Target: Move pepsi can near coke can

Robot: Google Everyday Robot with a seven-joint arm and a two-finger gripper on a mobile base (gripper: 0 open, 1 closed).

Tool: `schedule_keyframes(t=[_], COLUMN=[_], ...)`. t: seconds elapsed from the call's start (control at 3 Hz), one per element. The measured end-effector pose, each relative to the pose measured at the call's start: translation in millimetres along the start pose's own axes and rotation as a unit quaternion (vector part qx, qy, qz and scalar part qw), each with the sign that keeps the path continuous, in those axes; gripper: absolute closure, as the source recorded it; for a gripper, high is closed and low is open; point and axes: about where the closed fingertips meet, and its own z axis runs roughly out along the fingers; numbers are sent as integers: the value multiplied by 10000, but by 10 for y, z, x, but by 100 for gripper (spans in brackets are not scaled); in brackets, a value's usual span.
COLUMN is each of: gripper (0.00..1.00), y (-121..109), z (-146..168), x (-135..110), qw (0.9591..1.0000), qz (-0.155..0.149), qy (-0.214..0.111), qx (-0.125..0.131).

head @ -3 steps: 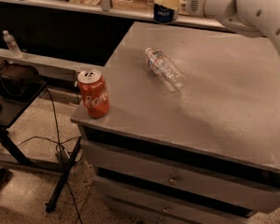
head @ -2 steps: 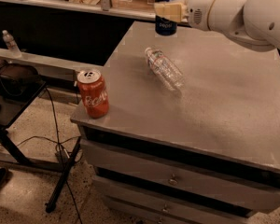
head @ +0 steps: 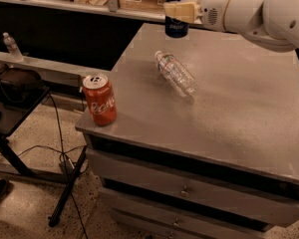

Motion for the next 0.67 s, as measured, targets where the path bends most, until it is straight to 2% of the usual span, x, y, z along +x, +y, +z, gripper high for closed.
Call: schedule_keyframes(t=[0.33, 0.67], gripper=[100, 100], y=[98, 416], z=[-113, -345], x=[-50, 10], qw=[9985, 9916], qz=[3, 42], qy=[8, 229], qx=[-555, -1271])
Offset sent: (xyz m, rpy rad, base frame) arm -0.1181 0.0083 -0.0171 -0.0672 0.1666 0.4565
